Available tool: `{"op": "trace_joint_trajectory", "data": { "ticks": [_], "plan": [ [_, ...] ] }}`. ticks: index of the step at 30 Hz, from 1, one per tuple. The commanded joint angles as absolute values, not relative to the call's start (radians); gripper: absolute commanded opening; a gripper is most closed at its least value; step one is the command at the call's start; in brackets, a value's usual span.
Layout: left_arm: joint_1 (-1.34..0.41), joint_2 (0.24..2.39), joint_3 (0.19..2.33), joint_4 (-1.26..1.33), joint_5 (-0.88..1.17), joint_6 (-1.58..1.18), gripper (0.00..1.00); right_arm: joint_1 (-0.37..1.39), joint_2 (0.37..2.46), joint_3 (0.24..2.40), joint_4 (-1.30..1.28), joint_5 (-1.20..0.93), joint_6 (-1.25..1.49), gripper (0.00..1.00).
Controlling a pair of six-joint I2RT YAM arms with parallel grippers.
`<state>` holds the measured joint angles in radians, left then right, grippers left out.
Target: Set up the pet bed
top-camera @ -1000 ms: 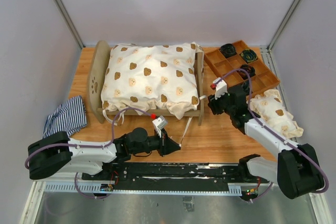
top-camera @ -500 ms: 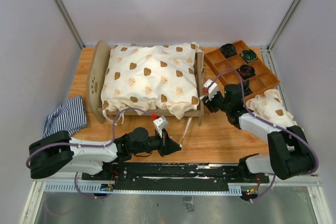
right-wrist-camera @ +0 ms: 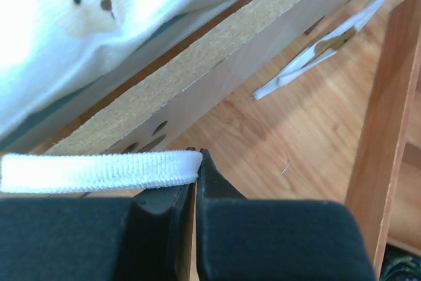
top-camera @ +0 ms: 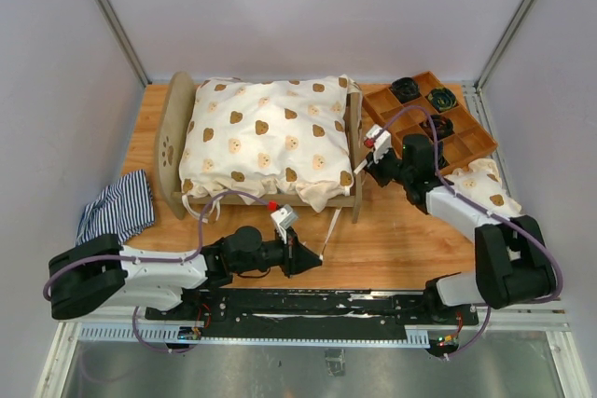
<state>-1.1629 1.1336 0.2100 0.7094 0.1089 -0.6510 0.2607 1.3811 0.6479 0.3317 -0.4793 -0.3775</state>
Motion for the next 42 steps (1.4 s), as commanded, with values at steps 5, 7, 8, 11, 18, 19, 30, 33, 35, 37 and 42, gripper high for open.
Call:
{"op": "trace_joint_trajectory", "data": {
  "ticks": [5, 7, 8, 11, 18, 19, 30, 33, 35, 37, 42],
  "plan": [
    [-1.176, 1.134, 0.198, 0.739, 0.078, -0.627, 0.00, 0.251, 1.170, 0.848, -0.196, -0.414, -0.024, 0.00],
    [-1.176, 1.157, 0.198, 0.741, 0.072, -0.629, 0.00, 0.259, 1.089, 0.877, -0.309, -0.382, 0.034, 0.00],
    [-1.177, 1.167, 0.200, 0.742, 0.072, -0.628, 0.00, 0.262, 1.042, 0.887, -0.358, -0.368, 0.058, 0.00],
    [-1.177, 1.189, 0.212, 0.744, 0.073, -0.624, 0.00, 0.264, 0.896, 0.895, -0.453, -0.357, 0.128, 0.00],
    [-1.211, 1.185, 0.221, 0.744, 0.081, -0.628, 0.00, 0.265, 0.651, 0.865, -0.470, -0.410, 0.281, 0.00],
    [-1.220, 1.184, 0.218, 0.744, 0.073, -0.631, 0.00, 0.264, 0.636, 0.855, -0.465, -0.446, 0.304, 0.00],
    [-1.282, 1.267, 0.268, 0.763, 0.025, -0.637, 0.00, 0.321, 0.521, 0.581, -0.075, -0.624, 0.646, 0.00],
    [-1.285, 1.273, 0.285, 0.762, 0.026, -0.630, 0.00, 0.425, 0.551, 0.535, -0.006, -0.528, 0.659, 0.00],
    [-1.286, 1.270, 0.293, 0.762, 0.027, -0.628, 0.00, 0.556, 0.584, 0.537, 0.006, -0.403, 0.623, 0.00],
    [-1.287, 1.265, 0.299, 0.762, 0.029, -0.627, 0.00, 0.670, 0.627, 0.551, 0.012, -0.278, 0.577, 0.00],
    [-1.287, 1.243, 0.306, 0.762, 0.017, -0.628, 0.00, 0.846, 0.769, 0.574, -0.017, -0.066, 0.436, 0.00]
  ]
}}
